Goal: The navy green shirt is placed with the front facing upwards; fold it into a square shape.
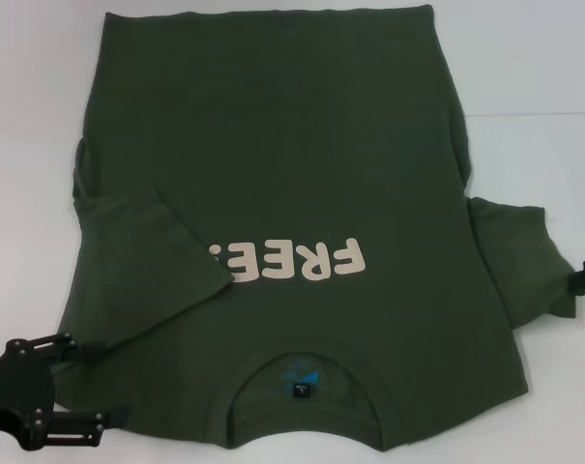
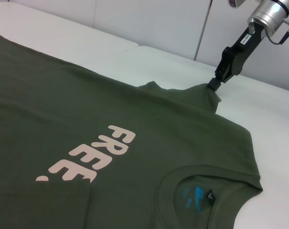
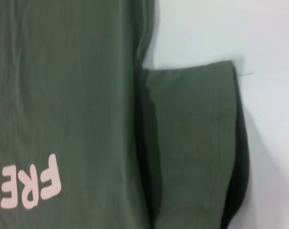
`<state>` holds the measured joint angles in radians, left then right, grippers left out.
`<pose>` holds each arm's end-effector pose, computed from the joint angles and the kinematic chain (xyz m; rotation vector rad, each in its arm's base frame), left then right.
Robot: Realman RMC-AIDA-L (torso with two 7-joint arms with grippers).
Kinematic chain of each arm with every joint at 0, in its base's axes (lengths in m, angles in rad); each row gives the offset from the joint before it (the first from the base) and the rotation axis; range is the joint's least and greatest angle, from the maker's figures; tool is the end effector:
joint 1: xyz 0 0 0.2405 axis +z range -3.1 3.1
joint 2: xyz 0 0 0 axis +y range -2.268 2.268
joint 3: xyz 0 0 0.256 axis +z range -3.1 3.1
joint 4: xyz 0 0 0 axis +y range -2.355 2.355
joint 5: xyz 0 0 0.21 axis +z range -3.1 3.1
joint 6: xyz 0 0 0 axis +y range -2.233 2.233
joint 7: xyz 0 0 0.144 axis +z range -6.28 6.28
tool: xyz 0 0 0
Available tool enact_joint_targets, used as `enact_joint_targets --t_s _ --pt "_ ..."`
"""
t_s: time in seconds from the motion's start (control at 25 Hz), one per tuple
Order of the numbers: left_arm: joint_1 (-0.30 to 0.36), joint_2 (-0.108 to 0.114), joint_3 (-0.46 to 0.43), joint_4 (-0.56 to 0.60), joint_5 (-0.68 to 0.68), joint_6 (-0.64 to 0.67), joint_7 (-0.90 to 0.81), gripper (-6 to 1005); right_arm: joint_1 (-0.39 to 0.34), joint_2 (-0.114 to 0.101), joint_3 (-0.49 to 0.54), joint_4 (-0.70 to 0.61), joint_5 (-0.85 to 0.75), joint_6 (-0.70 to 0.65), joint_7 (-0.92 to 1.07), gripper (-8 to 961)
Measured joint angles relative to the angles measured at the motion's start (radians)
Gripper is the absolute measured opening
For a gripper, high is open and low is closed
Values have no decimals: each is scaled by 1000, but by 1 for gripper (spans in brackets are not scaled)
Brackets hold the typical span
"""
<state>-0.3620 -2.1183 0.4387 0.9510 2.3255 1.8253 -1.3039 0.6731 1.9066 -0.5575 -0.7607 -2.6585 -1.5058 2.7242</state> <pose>-0.3185 0.2579 0.0439 -2.7628 -0.6226 -0.4365 0.3201 0.3676 0.0888 -1.8526 2.0379 0.0775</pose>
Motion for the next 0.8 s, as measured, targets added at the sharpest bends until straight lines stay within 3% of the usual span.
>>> enact_joint_targets --t_s 0.8 --pt "-3 3 0 0 1 0 -2 907 -46 -32 130 -174 84 -89 -9 24"
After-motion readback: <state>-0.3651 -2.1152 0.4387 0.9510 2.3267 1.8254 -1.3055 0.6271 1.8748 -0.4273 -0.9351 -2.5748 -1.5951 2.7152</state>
